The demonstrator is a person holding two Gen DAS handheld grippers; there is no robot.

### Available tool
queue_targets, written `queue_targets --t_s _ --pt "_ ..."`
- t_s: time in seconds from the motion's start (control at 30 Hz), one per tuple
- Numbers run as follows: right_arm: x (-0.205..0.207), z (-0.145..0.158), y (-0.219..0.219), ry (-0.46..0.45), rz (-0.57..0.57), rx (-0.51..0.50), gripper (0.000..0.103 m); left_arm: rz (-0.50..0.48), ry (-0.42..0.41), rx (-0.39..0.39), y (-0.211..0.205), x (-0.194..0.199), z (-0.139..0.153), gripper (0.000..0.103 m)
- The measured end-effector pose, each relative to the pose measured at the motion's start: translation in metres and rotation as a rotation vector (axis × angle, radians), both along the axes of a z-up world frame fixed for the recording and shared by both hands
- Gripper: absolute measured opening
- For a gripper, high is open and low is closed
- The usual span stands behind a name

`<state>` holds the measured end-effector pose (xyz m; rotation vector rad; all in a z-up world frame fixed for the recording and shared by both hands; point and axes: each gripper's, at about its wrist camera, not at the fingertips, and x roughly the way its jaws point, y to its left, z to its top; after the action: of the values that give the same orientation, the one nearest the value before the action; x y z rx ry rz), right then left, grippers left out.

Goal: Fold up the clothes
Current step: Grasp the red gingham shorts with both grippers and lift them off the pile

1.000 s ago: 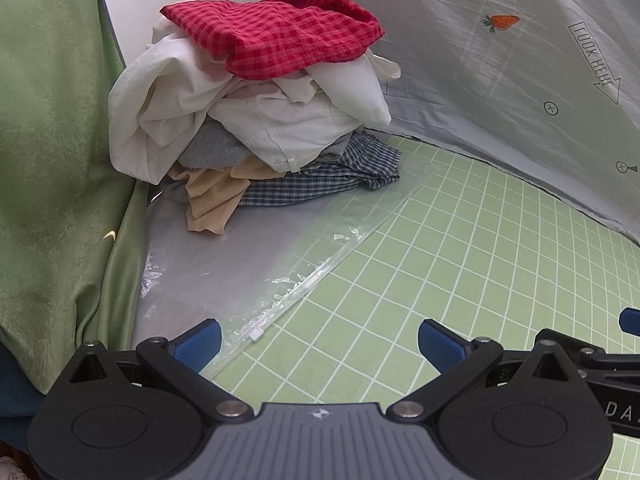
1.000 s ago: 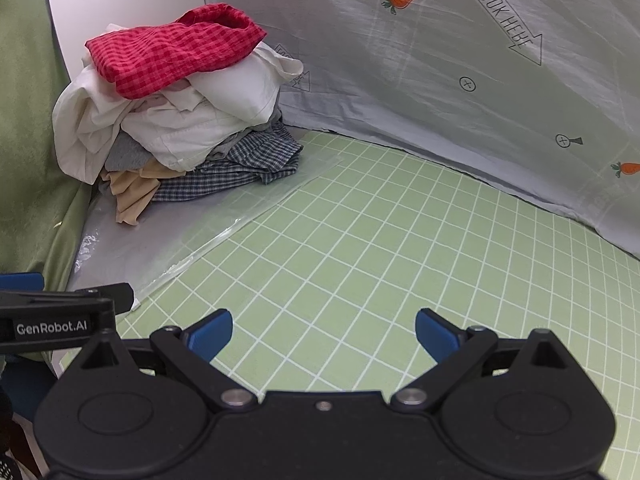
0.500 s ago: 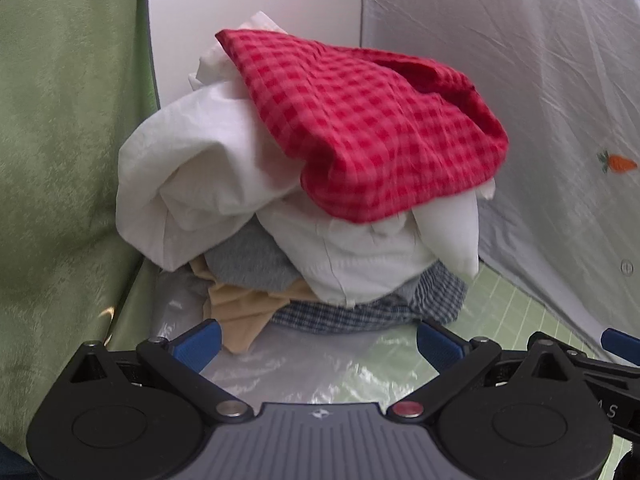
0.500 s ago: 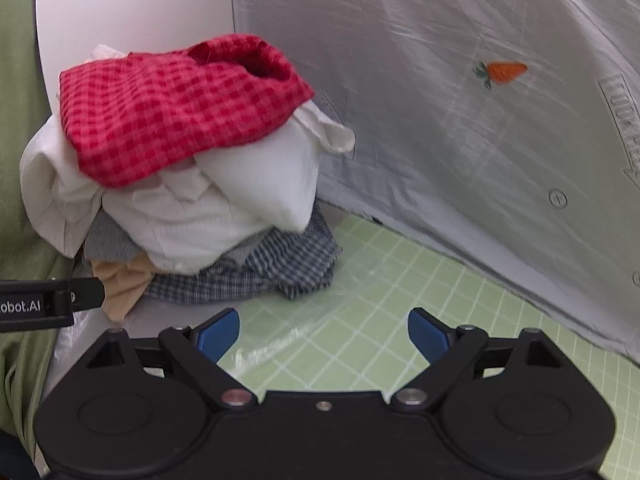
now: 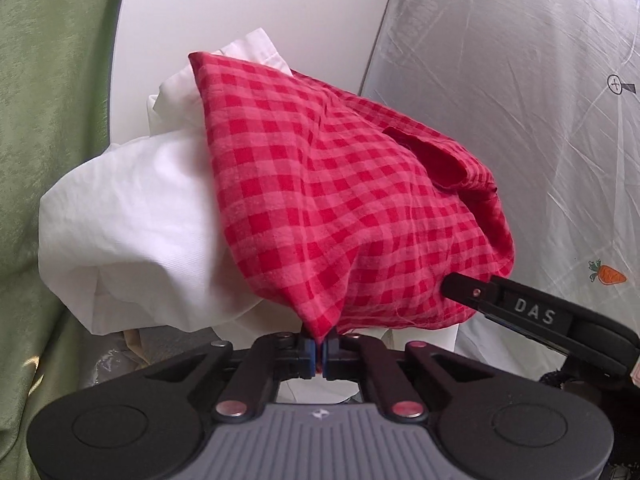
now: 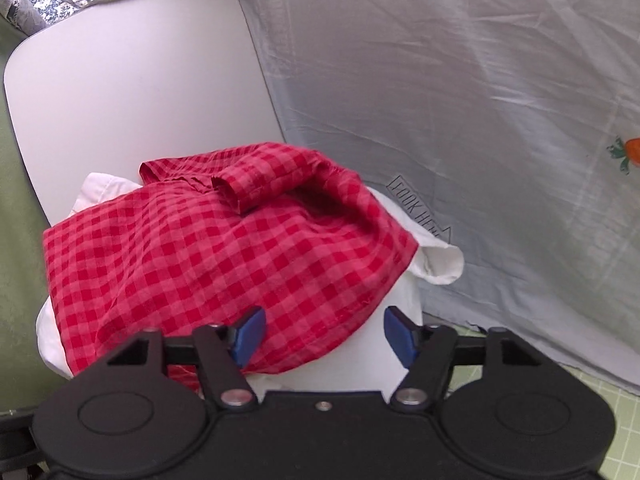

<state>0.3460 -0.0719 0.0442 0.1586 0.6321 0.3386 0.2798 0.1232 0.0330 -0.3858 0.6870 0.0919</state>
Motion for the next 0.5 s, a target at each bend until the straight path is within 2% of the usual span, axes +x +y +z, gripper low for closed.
queue_targets --t_s 0.03,0.13,0.17,0.33,0.5 --pt "0.003 -0.003 0.001 0.009 0.011 0.017 0.048 -0.002 -0.003 0.001 -0.002 -0.001 0.0 0.002" --pt "0.001 -0.002 0.004 -0.021 0.028 0.009 0.006 -0.009 -0.01 0.005 -0.006 -0.003 0.001 0.002" --pt "-0.001 0.0 0.005 -0.035 0.032 -0.001 0.002 -0.012 -0.013 0.006 -0.008 -0.004 0.001 0.001" --pt "-0.022 0.009 -0.006 -0.08 0.038 -0.017 0.001 -0.048 -0.026 0.025 -0.023 -0.023 0.006 0.001" --pt "-0.059 0.011 -0.031 -0.116 0.005 -0.081 0.001 -0.182 0.015 0.028 -0.069 -0.064 -0.004 0.001"
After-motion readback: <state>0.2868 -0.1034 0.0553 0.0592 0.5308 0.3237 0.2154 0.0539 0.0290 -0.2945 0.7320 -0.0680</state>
